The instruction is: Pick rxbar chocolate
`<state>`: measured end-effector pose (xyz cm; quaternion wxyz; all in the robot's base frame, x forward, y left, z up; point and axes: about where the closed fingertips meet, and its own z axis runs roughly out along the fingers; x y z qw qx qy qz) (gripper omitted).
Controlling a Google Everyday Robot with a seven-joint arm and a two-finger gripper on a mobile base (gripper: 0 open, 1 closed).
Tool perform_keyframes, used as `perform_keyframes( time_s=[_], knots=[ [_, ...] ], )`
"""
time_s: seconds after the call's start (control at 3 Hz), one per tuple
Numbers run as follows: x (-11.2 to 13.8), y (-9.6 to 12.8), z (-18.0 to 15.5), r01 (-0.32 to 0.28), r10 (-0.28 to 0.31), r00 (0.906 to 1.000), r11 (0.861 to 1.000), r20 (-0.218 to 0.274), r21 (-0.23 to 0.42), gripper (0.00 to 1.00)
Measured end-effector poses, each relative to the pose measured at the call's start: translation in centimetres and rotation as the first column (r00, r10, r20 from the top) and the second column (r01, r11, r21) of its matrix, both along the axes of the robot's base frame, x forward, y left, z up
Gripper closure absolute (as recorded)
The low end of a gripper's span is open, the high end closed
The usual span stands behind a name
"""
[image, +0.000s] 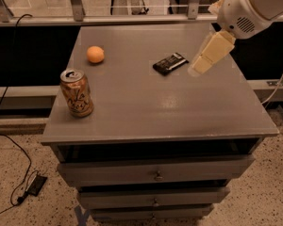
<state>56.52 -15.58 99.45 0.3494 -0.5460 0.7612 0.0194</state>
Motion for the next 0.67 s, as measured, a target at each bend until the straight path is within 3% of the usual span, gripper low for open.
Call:
perform_keyframes(
  time_s=[0.33,0.67],
  knots=[
    [1.2,-0.4,-0.8,0.077,-0.077,0.9968,0.997,-0.022,0.011,0.0],
    [4.5,-1.1,-3.1,0.164,-0.161,0.9863,0.981,-0.035,0.107,0.0]
  ],
)
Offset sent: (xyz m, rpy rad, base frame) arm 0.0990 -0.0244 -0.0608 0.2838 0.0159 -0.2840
